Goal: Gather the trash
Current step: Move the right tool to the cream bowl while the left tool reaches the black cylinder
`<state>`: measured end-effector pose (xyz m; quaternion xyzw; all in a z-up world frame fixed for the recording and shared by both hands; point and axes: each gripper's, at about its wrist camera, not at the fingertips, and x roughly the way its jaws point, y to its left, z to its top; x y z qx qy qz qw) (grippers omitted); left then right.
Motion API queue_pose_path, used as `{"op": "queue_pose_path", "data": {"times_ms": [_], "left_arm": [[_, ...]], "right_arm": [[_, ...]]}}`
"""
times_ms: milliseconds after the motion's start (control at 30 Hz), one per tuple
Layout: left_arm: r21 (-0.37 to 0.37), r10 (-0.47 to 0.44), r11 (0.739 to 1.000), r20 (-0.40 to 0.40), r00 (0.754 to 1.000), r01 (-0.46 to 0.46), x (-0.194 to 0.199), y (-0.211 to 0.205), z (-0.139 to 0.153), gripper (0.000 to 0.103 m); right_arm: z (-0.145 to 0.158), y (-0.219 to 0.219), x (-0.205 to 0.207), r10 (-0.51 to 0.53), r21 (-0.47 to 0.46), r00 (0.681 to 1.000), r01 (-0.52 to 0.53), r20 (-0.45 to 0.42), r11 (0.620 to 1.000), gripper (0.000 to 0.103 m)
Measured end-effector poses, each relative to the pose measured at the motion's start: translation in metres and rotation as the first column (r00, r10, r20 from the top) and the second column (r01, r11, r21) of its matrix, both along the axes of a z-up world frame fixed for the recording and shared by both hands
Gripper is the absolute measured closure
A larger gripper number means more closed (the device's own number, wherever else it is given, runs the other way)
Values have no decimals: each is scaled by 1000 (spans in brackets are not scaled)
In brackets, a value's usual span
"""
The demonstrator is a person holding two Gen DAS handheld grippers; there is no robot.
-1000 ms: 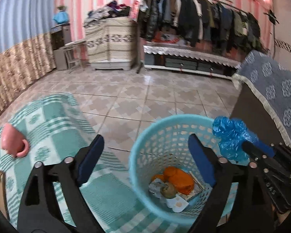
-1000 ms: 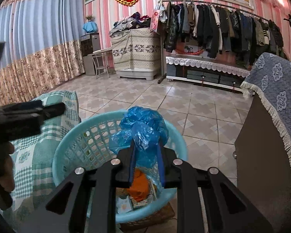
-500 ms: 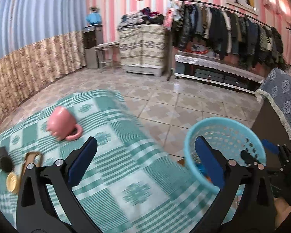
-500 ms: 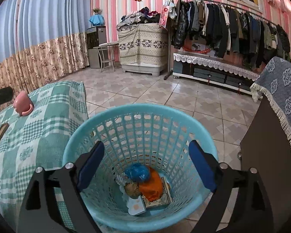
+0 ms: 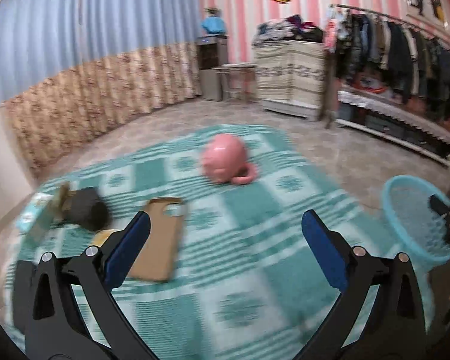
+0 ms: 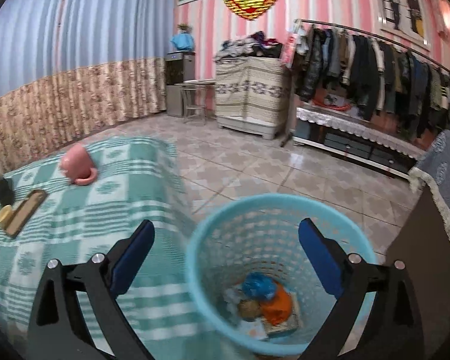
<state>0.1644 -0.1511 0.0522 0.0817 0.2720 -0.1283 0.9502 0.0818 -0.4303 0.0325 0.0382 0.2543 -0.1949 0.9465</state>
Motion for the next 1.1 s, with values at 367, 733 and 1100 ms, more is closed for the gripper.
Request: {"op": "queue_pose_path", "data": {"times_ms": [367,733,1100], "left_arm": [[0,263,965,-42,964,-264,18,151,-20,5],[-26,380,924,-67,923,-382,41,244,-32,5],[-65,413,907,-53,909,-416,63,291,-24,5]], "right_arm": [[-3,102,54,202,-2,979,-203,-28,979,8],[-17,219,112,394,31,917,-393,-60,919,8],[-44,330,164,574,25,799,-580,-176,814,8]]}}
